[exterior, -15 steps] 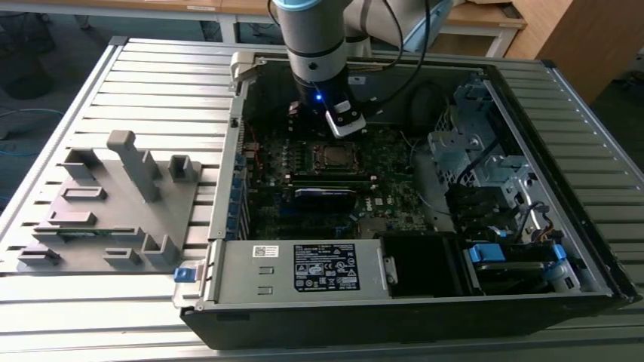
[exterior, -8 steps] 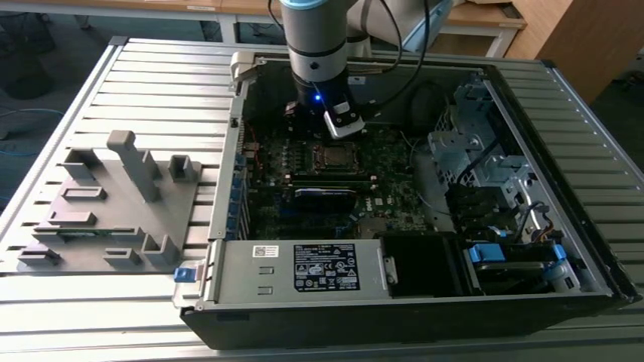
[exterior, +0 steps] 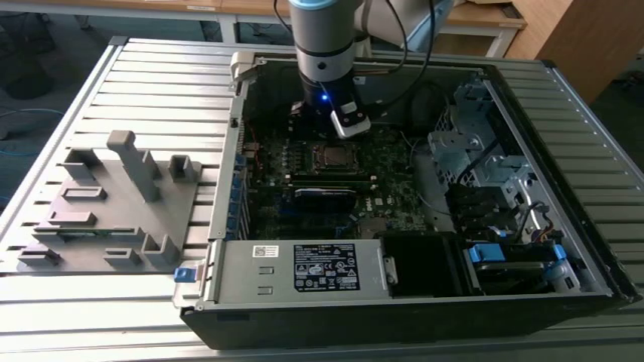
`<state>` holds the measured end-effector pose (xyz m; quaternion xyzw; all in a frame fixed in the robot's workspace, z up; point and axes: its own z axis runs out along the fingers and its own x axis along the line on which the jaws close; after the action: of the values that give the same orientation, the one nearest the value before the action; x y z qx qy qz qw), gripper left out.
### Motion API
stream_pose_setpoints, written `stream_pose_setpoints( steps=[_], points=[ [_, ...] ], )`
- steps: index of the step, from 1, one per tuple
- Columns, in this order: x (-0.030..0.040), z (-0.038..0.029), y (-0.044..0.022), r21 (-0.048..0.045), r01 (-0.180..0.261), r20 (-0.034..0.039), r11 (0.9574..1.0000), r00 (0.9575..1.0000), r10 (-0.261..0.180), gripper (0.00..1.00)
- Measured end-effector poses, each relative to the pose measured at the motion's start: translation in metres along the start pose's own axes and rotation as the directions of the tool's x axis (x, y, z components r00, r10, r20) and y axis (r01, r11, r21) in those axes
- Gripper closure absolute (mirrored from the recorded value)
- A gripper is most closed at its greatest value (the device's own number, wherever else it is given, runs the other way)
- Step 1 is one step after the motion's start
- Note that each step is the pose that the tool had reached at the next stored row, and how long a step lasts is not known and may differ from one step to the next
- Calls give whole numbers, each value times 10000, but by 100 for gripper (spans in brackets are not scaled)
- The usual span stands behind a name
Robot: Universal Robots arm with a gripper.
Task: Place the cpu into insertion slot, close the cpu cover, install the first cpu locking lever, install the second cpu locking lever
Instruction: 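Install the first cpu locking lever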
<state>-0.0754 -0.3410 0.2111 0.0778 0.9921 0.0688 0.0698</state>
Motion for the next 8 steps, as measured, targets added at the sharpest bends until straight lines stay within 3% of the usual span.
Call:
stream_pose_setpoints(
  steps=[3, 8],
  points=[
    [-41, 9, 18, -1, 0, 0, 10000, 10000, 0, 90],
    [-48, 12, 30, 0, 0, 0, 10000, 10000, 0, 90]
  ],
)
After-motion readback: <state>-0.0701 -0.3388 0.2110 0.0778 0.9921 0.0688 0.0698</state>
